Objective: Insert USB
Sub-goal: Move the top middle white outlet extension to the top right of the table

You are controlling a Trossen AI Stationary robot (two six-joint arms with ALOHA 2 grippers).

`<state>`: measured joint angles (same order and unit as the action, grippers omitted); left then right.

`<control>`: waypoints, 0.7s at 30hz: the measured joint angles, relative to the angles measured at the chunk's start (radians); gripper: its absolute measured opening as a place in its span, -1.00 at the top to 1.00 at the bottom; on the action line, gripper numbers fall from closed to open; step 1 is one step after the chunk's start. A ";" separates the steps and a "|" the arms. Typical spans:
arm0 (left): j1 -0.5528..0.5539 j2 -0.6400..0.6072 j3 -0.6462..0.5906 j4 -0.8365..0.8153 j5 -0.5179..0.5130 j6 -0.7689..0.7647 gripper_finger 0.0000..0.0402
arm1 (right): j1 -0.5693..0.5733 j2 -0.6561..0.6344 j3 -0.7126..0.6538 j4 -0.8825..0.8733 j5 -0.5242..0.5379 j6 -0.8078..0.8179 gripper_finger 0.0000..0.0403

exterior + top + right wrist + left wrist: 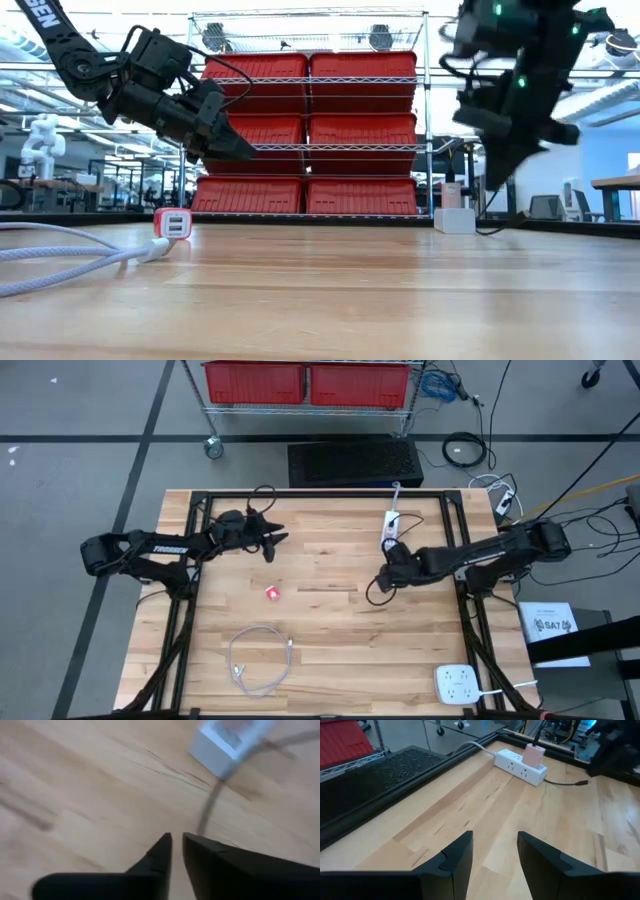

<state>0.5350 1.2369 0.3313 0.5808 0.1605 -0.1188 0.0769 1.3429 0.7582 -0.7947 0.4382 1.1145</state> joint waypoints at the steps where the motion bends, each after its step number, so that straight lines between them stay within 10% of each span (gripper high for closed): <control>1: 0.000 0.000 0.000 0.000 0.007 0.000 0.20 | -0.005 0.009 -0.008 -0.020 -0.002 0.029 0.69; 10: 0.000 0.000 0.000 -0.018 0.012 0.000 0.20 | -0.039 0.064 -0.053 0.008 -0.074 0.073 0.20; 21: 0.000 0.000 0.000 -0.024 0.013 0.002 0.20 | -0.014 0.070 -0.055 -0.276 -0.078 0.216 0.93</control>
<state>0.5351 1.2369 0.3316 0.5567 0.1734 -0.1173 0.0632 1.4129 0.7033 -1.0704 0.3604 1.3309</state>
